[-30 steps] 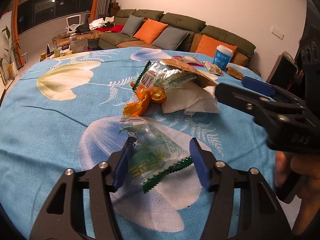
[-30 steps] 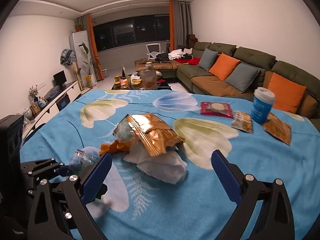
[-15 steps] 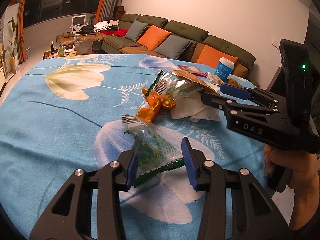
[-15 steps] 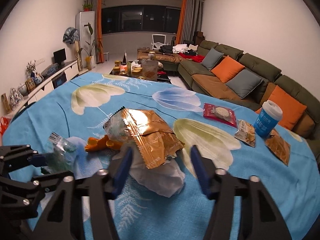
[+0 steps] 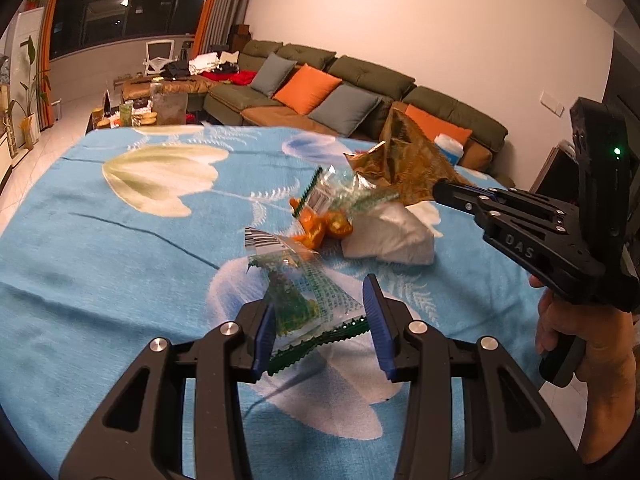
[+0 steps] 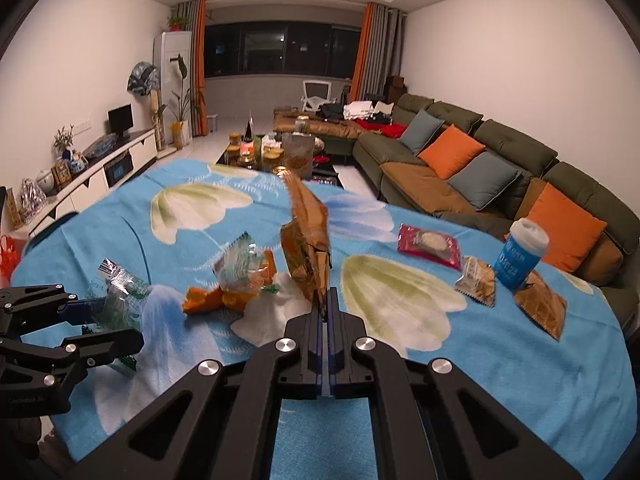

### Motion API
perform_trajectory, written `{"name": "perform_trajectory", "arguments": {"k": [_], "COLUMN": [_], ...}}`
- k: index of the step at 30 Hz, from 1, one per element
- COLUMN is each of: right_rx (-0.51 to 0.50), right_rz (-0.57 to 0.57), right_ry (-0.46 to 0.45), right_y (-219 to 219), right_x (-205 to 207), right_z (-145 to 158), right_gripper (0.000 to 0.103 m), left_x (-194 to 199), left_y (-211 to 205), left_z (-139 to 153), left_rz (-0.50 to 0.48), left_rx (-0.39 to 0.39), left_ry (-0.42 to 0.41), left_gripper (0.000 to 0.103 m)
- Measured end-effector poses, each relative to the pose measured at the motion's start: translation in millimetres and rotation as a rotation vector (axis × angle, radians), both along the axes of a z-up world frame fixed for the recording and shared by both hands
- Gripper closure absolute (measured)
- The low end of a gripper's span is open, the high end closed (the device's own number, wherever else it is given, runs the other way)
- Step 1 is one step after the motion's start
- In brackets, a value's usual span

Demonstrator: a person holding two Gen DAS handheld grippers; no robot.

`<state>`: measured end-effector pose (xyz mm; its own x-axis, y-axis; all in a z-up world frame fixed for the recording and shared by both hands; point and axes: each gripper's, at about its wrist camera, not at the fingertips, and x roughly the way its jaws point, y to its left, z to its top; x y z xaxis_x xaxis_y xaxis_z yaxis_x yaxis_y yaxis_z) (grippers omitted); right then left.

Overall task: Collect trash
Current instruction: 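Grasp the green snack wrapper with the left gripper while the right gripper grasps the gold chip bag, then carry green wrapper and gold chip bag over the teal bin and release both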

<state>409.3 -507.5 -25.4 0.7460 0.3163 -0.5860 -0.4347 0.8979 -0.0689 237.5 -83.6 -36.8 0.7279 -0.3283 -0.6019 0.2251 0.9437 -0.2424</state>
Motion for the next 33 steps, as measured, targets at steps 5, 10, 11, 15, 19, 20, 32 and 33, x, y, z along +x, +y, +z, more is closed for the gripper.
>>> {"name": "perform_trajectory", "arguments": {"k": [5,10,11,15,19,20,32,33], "right_rx": [0.052,0.123,0.132,0.177,0.218,0.226,0.261,0.259], "right_rz": [0.002,0.059,0.075,0.152,0.237,0.257,0.520,0.539], "right_ry": [-0.056,-0.068,-0.069,-0.050,-0.026,-0.019,0.106,0.122], "right_y": [-3,6,11,40,76,86,236,252], "right_x": [-16,-32,-34,-40,-42,-41,-33,-33], "right_z": [24,43,45,49,50,51,51,49], "right_gripper": [0.103,0.103,0.103,0.103,0.103,0.103,0.103,0.103], "left_x": [-12,-28,-31,-47,-61,-64,-100,-103], "left_y": [11,37,43,77,113,123,266,281], "left_z": [17,36,40,54,65,68,69,66], "left_rz": [0.020,0.076,0.089,0.166,0.248,0.270,0.565,0.586], "left_rx": [-0.007,-0.003,0.000,0.021,0.052,0.062,0.232,0.234], "left_ry": [-0.045,-0.094,-0.102,-0.138,-0.160,-0.165,-0.119,-0.104], "left_gripper": [0.063,0.063,0.063,0.063,0.063,0.063,0.063,0.063]}}
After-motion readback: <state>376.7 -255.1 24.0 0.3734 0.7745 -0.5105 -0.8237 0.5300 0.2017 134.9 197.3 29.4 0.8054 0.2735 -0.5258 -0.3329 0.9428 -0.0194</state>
